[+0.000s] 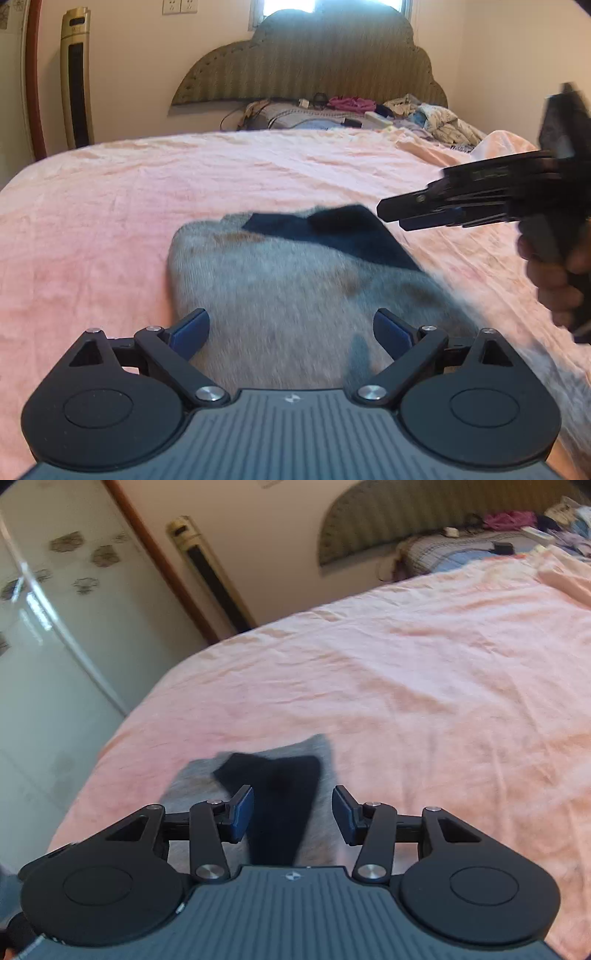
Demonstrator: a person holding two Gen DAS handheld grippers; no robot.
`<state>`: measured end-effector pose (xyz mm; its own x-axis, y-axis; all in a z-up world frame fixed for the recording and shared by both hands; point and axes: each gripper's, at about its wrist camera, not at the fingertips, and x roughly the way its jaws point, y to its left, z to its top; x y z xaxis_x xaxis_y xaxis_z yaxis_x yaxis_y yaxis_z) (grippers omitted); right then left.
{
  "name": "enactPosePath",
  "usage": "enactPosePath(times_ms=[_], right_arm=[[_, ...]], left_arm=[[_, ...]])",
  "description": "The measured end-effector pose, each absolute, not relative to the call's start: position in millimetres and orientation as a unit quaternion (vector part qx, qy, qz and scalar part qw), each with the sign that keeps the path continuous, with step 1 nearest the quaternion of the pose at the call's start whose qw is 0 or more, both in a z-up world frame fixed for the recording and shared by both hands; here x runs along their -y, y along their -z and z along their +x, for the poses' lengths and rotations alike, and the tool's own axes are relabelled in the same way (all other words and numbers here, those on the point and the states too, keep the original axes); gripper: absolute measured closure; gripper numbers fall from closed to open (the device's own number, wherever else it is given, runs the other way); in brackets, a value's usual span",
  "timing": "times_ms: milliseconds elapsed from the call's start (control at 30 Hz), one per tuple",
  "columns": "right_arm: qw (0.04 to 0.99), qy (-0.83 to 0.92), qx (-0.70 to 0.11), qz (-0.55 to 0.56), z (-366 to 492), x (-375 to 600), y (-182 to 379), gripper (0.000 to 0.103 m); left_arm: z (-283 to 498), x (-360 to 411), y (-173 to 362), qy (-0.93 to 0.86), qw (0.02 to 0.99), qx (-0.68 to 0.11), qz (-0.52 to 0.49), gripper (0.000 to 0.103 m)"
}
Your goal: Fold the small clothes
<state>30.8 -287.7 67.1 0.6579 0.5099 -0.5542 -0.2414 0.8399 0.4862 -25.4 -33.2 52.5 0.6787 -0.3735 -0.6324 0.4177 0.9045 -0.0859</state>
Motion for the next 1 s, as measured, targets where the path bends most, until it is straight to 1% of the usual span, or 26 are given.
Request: enactPosePath(times_ms=[33,67,133,167,200,233,300,333,367,433,467,500,533,567,600,633,667,767,867,933,967,1000], right_arm=[[0.885,-0.229,-0.361,0.187,24,279,-66,0.045],[0.880,-0.242,-0.369,0.178,21,270,-62,0.044],[0.875,-0.239,-0.397,0.141,24,255,-45,0.045],[0.876,-0.238,-0.395,0.139,27,256,-36,0.047],[0.879,-0.246,-0.378,0.153,28,263,-31,0.052],[0.874,-0.241,-0.381,0.179,34,270,-29,0.061],[0.865,-0.224,-0.402,0.201,39,279,-32,0.074],[0.866,-0.217,-0.407,0.196,37,277,-38,0.074],[0.869,-0.212,-0.407,0.186,34,273,-45,0.070],[0.881,-0.222,-0.386,0.162,20,262,-59,0.045],[0.882,-0.231,-0.380,0.156,15,258,-60,0.041],[0.878,-0.233,-0.389,0.152,15,254,-55,0.039],[0.873,-0.225,-0.407,0.147,20,253,-44,0.042],[0.881,-0.229,-0.391,0.136,19,254,-35,0.044],[0.888,-0.234,-0.375,0.129,18,257,-31,0.054],[0.886,-0.229,-0.377,0.141,20,262,-30,0.061],[0.882,-0.225,-0.384,0.152,22,265,-32,0.063],[0.885,-0.208,-0.391,0.147,10,266,-46,0.063],[0.908,-0.203,-0.347,0.120,-32,266,-67,0.043],[0.920,-0.192,-0.321,0.116,-64,271,-73,0.015],[0.923,-0.187,-0.316,0.115,-79,274,-73,0.010],[0.924,-0.180,-0.318,0.113,-92,276,-71,0.009]], left_arm=[[-26,37,-48,0.213,0.914,-0.343,0.042,0.007],[-28,43,-42,0.207,0.915,-0.340,0.062,0.007],[-29,53,-31,0.196,0.917,-0.332,0.098,0.001],[-29,55,-28,0.195,0.918,-0.330,0.104,0.000],[-29,57,-26,0.191,0.919,-0.327,0.106,0.000],[-30,57,-26,0.190,0.920,-0.327,0.106,0.000],[-29,56,-27,0.189,0.919,-0.330,0.101,0.000],[-29,55,-27,0.190,0.919,-0.330,0.101,0.000],[-30,55,-26,0.190,0.919,-0.329,0.102,0.000],[-30,54,-25,0.190,0.920,-0.327,0.102,0.000],[-30,55,-25,0.189,0.920,-0.327,0.101,0.000],[-30,55,-25,0.189,0.920,-0.327,0.100,0.000],[-30,56,-24,0.188,0.921,-0.327,0.101,0.000],[-30,56,-24,0.188,0.921,-0.327,0.103,0.000],[-30,56,-24,0.188,0.921,-0.327,0.103,0.000],[-30,56,-24,0.188,0.920,-0.327,0.103,0.000],[-30,56,-24,0.188,0.920,-0.329,0.103,0.000],[-34,48,-33,0.177,0.921,-0.337,0.086,0.000],[-61,29,-52,0.177,0.930,-0.317,0.054,0.000],[-88,16,-59,0.170,0.938,-0.299,0.044,0.000],[-100,10,-59,0.167,0.939,-0.299,0.038,0.000],[-111,4,-56,0.165,0.937,-0.305,0.033,0.000]])
